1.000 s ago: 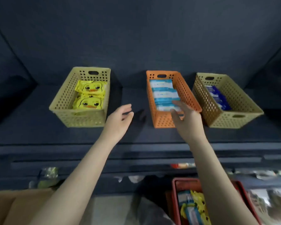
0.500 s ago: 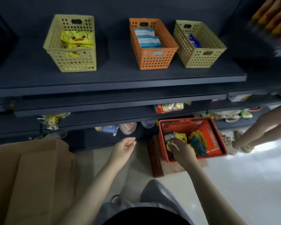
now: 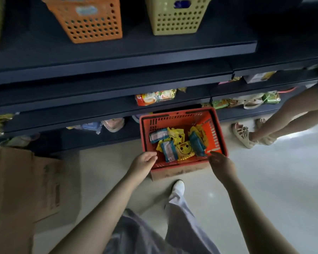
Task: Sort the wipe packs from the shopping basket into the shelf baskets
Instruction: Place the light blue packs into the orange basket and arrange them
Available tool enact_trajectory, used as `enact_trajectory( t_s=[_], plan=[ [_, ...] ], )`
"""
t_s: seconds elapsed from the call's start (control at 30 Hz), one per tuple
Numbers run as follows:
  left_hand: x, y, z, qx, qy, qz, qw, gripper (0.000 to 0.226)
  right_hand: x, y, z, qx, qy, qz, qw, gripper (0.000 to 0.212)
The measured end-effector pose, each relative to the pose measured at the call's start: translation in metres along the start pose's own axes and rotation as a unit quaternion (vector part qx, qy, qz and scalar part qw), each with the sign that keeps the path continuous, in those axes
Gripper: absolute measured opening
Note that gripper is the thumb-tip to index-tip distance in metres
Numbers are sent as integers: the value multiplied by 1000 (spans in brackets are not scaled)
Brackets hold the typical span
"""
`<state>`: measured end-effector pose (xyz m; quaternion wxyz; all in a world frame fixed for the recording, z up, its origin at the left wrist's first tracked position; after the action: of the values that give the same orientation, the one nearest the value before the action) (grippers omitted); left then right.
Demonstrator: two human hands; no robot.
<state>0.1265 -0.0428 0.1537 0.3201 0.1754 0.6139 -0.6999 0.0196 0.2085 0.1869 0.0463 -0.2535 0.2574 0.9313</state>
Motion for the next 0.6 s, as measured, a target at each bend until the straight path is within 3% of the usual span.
enact_trajectory(
  t_s=[0.17,0.4,0.6],
  plan=[
    [81,7,-51,29,-37,40,998,35,95,-38,-24,-20,88,-2,996,30],
    [258,56,-67,108,-80,46,990,40,215,-67,-166,-4,211,33,977,44],
    [353,102,-67,170,-92,56,980,42,266,-80,-243,66,248,-47,965,51]
  ],
)
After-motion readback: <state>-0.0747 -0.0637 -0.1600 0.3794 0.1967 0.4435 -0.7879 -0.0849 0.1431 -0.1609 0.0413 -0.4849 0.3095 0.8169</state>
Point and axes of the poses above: each hand's wrist, its own x-axis towards the middle knuckle, its own z-axis out of the back of the hand, y = z × x, the point moved 2 cm from there along x, towards the middle knuckle
